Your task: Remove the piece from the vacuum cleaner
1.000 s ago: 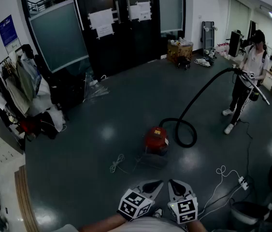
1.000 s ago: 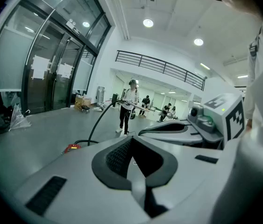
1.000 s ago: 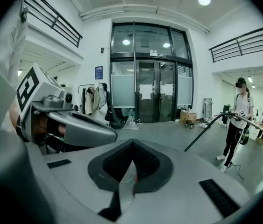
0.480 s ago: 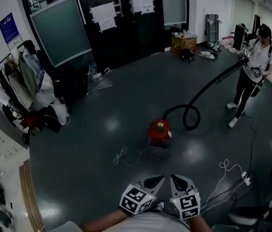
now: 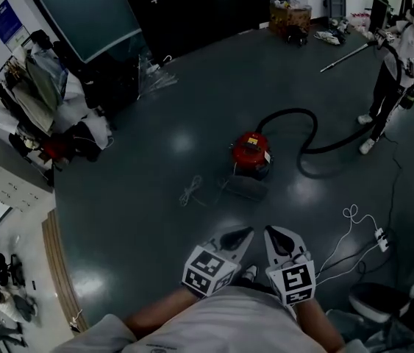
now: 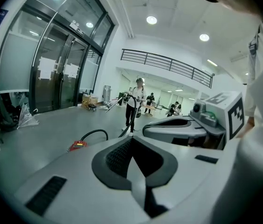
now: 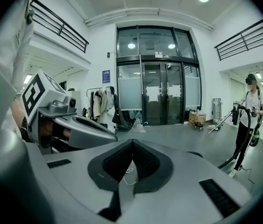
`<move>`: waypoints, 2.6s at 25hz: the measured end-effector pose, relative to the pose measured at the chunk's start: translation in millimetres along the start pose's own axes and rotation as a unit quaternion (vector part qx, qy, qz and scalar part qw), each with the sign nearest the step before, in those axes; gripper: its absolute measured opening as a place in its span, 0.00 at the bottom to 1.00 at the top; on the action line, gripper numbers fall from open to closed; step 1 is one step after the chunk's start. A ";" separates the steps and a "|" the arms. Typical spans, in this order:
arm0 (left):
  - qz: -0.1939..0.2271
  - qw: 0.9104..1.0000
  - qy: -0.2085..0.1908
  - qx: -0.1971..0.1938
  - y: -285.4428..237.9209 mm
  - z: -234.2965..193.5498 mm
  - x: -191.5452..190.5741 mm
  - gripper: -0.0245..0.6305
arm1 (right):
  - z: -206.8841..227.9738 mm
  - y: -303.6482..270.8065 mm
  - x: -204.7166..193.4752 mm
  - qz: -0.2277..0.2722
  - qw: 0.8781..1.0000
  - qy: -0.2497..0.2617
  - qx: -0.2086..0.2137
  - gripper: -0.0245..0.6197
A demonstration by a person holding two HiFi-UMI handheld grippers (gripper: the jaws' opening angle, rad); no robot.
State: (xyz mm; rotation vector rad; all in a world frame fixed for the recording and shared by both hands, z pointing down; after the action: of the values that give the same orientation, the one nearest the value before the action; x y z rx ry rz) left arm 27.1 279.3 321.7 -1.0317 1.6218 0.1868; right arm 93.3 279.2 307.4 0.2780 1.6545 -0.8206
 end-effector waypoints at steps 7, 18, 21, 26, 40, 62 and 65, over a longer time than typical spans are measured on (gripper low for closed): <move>-0.001 1.000 0.003 0.009 -7.9 -16.9 4.8 0.05 | 7.7 -16.8 1.5 -0.004 1.000 -0.001 0.009 0.06; -0.020 1.000 -0.009 -0.011 -53.3 -107.1 27.3 0.05 | 37.2 -110.7 5.2 -0.028 0.999 -0.016 -0.002 0.06; -0.025 0.999 -0.037 -0.022 -70.7 -147.9 46.9 0.05 | 54.1 -149.3 18.9 -0.029 0.999 -0.022 -0.020 0.06; -0.056 0.994 -0.085 -0.045 -106.6 -212.2 64.7 0.05 | 87.9 -202.2 25.9 -0.043 0.996 -0.050 -0.052 0.06; -0.130 0.968 -0.175 -0.122 -274.7 -341.7 -19.4 0.05 | 182.4 -326.6 -42.6 -0.016 0.989 -0.128 -0.076 0.06; -0.343 0.841 -0.351 -0.225 -487.4 -493.2 -376.6 0.21 | 258.5 -468.7 -280.3 -0.053 0.978 -0.193 -0.053 0.06; -0.350 0.837 -0.356 -0.224 -496.1 -497.7 -387.7 0.19 | 262.4 -473.4 -286.7 -0.056 0.979 -0.189 -0.049 0.06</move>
State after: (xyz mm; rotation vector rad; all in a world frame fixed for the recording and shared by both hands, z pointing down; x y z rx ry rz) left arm 3.8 -122.3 1016.1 -1.6086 0.4628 0.4040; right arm 89.5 -160.3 734.1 -0.0415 1.3544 -0.8162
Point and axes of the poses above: the fingertips, and each gripper's own axes: y backward along the fingers, z to its right, x out of its top, the point moved 3 cm from there along y, backward along the fingers, and after that the axes turned 5 degrees about y, right-handed, at the moved point
